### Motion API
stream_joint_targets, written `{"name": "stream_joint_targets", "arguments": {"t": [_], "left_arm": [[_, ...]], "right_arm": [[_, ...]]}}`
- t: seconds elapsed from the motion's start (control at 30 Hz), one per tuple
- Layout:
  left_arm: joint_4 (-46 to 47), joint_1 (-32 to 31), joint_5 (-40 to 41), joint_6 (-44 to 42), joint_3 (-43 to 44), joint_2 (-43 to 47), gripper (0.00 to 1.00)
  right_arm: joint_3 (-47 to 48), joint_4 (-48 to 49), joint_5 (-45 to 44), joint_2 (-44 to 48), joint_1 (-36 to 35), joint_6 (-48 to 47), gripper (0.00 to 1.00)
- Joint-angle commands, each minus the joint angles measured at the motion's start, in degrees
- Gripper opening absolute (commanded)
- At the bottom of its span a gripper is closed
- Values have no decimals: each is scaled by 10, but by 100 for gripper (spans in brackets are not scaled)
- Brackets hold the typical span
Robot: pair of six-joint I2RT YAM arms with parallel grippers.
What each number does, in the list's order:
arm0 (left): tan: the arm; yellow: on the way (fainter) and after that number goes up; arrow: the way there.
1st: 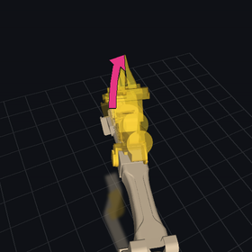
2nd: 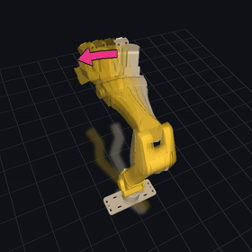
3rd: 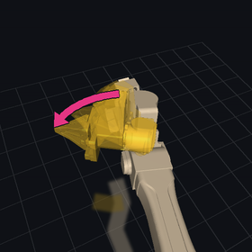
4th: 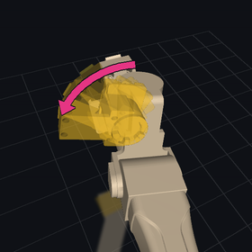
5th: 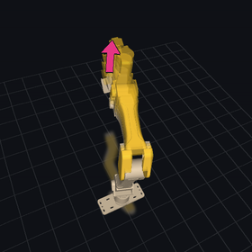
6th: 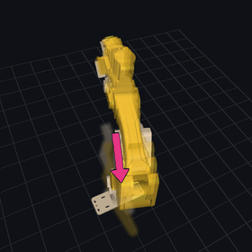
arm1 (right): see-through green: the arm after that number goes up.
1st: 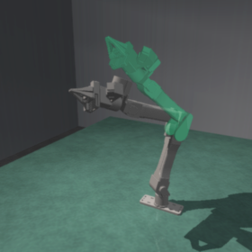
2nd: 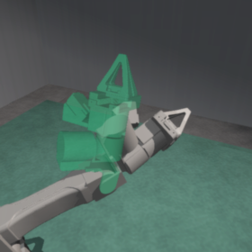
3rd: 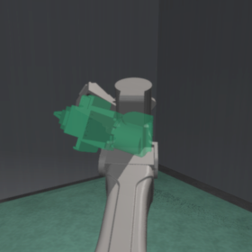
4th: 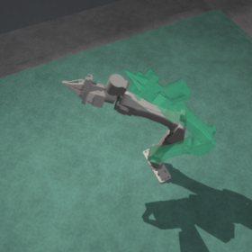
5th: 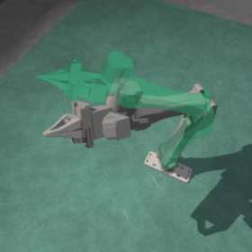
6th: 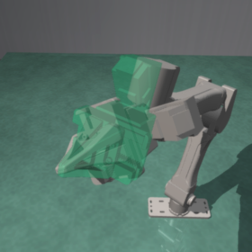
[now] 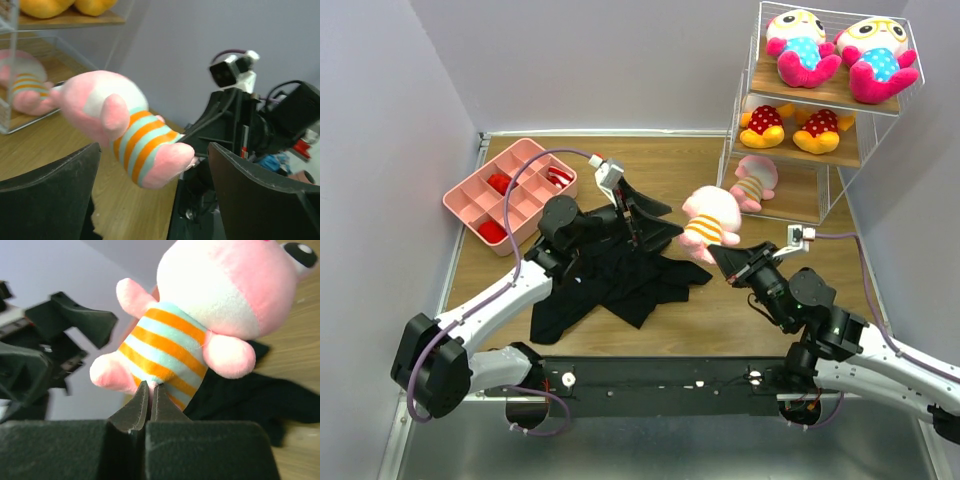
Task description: Place and organize the stuffed toys onto the shelf
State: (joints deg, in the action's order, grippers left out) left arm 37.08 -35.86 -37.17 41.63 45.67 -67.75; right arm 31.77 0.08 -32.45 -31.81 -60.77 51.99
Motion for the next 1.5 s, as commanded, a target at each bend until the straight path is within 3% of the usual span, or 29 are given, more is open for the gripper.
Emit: {"name": "stream_joint_targets", "arguments": {"t": [0.0,0.2,0.33,0.47,0.53,0.67,0.77,1.03,1.2,1.47], "left_arm": [[-196,-3,130,-94,49,35,99],[-343,-2,288,-149,98,60,99],[-411,-2,284,-177,143,61,99],[-463,-2,289,-216,180,65,99],[-474,-2,310,-247,183,66,99],[-482,-2,349,-267,161,75,99],[-464,-2,346,-263,135,99,99],[-439,-3,367,-255,105,163,99],[-441,-3,358,-251,105,183,99],[-438,-3,346,-246,102,195,99]], "right_arm": [[27,-76,-96,-10,21,-142,1],[37,-145,19,-42,174,-249,1],[16,-166,65,-34,279,-296,1],[-33,-131,-9,-7,327,-311,1],[-39,-112,4,-17,356,-321,1],[-45,-69,108,-74,472,-339,1],[-50,-25,157,-117,519,-363,1],[-62,110,215,-199,566,-456,1],[-23,129,220,-293,591,-489,1],[8,147,245,-355,605,-505,1]]}}
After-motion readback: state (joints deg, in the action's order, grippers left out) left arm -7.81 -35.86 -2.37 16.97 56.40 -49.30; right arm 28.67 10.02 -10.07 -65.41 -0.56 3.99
